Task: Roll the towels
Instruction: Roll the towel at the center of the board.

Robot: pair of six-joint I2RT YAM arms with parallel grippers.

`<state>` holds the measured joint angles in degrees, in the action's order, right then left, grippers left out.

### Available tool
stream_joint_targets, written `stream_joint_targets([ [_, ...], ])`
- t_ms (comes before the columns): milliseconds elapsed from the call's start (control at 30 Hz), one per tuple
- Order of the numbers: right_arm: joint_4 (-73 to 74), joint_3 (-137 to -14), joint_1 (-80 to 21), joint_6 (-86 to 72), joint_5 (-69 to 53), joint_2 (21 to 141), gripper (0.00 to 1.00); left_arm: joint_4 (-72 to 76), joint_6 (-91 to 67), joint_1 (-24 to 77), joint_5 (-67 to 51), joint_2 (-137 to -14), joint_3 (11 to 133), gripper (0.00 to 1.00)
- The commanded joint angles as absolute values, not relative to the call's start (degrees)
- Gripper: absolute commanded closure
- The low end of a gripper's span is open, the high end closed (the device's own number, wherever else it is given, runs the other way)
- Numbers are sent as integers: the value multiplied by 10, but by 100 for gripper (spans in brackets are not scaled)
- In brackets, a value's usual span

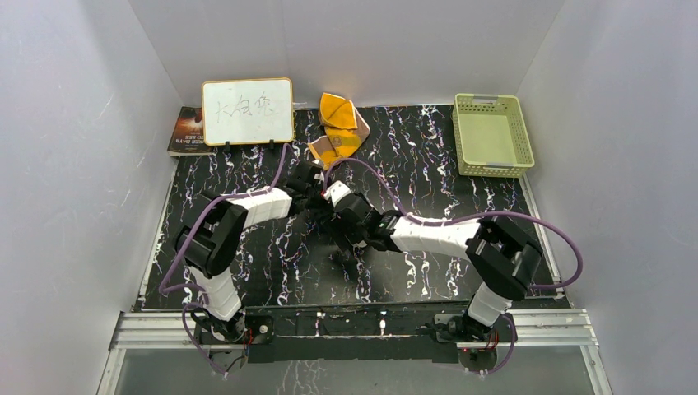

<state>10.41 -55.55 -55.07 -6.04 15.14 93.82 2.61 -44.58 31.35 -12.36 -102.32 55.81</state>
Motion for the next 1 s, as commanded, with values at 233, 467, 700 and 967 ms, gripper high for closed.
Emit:
stream_joint_targets([
  [233,40,-556,-542,-70,174,975,44,-46,-429,319,-148,-1041,574,55],
  [467,44,-544,-511,-95,145,967,56,-53,-420,308,-162,-1040,575,49],
  [700,2,-497,-449,-131,-15,932,67,-5,-417,270,-202,-987,555,30],
  [967,-75,-449,-356,-193,-228,907,68,117,-456,255,-263,-956,500,21],
])
